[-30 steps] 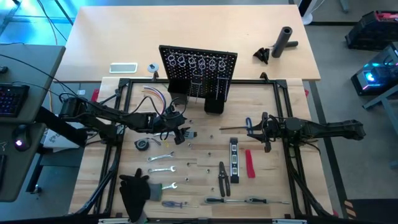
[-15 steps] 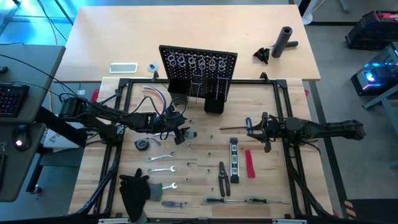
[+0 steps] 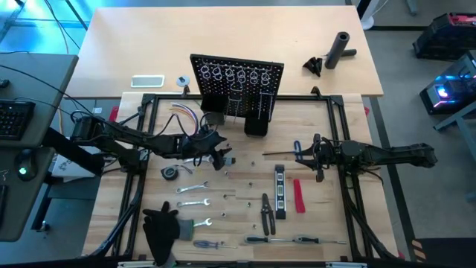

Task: Hang tools onto peg board
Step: Put the socket into the small black bin on the black pegboard

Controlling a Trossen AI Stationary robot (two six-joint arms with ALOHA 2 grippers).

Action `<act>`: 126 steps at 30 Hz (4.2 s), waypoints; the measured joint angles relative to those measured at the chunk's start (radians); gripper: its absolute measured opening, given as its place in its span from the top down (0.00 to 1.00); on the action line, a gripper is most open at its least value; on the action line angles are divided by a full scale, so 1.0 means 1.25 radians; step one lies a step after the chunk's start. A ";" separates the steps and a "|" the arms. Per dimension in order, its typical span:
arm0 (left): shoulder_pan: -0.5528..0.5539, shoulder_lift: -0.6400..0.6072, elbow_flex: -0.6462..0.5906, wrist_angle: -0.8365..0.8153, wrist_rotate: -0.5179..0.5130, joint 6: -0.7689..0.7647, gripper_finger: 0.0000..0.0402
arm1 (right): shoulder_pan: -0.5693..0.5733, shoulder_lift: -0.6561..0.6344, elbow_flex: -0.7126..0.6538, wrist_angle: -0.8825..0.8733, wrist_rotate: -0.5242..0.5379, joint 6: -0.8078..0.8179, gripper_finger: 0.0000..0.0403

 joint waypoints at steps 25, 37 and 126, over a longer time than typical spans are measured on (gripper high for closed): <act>0.059 0.054 0.203 -0.318 0.008 0.325 0.46 | 0.000 0.000 0.000 0.004 0.023 0.000 0.72; 0.056 0.242 0.244 -0.394 -0.021 0.284 0.46 | 0.000 0.006 0.000 0.004 0.025 0.000 0.72; -0.078 0.275 0.425 -0.157 -0.314 0.541 0.85 | 0.000 0.048 0.000 0.003 0.024 0.022 0.72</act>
